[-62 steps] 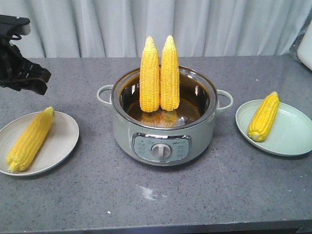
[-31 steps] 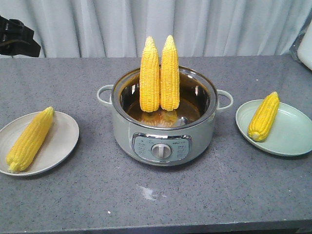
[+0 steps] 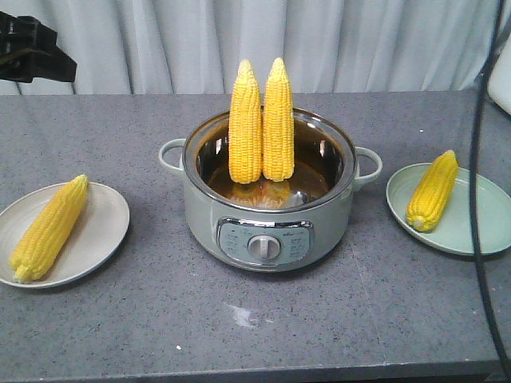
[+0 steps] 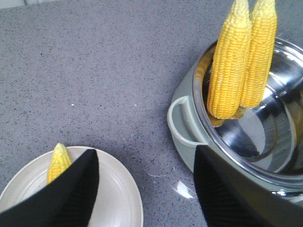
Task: Distribute corn equally
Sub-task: 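Open the left gripper, raise it, and move the right gripper over the pot, then grasp a corn cob in the pot with the right gripper and lift it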
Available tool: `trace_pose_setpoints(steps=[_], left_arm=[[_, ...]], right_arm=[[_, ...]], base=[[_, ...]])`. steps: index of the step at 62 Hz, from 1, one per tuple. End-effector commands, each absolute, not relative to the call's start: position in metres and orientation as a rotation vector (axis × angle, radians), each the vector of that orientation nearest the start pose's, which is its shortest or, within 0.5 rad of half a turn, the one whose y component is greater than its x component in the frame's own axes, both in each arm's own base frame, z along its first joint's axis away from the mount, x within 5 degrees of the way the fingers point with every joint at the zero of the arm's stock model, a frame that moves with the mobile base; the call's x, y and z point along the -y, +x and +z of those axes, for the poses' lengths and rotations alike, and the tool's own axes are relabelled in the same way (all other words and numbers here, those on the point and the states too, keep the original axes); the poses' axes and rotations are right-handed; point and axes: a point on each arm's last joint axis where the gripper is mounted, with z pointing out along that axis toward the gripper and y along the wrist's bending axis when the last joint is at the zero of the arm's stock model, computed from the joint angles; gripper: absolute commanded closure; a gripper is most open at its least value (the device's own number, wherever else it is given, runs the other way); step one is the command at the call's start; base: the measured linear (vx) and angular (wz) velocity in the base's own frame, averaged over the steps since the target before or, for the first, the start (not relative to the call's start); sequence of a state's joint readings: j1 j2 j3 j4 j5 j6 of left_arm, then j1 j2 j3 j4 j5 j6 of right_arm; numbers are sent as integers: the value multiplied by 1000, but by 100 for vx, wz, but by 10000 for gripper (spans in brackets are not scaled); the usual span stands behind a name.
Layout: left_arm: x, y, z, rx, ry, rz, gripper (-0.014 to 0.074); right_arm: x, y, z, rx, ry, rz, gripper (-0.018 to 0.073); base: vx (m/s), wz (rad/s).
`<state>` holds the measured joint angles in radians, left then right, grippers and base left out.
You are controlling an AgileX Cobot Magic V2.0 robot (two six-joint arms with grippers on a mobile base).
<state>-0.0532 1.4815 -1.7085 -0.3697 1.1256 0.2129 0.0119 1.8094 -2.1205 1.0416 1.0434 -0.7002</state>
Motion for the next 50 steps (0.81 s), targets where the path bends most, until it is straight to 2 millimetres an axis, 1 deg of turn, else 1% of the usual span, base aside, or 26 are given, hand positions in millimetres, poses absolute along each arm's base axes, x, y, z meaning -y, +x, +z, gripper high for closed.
trace_pose_setpoints(steps=[1,5,9,15,21,34,50], left_arm=[[47,294,468,-2198,258,-422,169],[47,294,468,-2199,259,-422,169],[47,294,468,-2203,260,-423,169],[47,293,467,-2209,263,-423,169],[47,293,467,-2210,263,-422,169],[47,293,467,-2209,263,-423,169],[47,293,467,-2210,263,-423,169]], right_arm=[[-93,390,497,-1684,-580,771,-101],[-106,406,483,-1701,-571,757,-99],[-113,421,468,-1720,-547,753,-96],[-115,439,446,-1761,-522,778,-92],[-116,453,426,-1807,-511,788,-91],[-120,470,394,-1888,-497,838,-82],[-123,479,370,-1964,-491,878,-64]], base=[[0,0],[0,0],[0,0],[0,0],[0,0],[0,0],[0,0]])
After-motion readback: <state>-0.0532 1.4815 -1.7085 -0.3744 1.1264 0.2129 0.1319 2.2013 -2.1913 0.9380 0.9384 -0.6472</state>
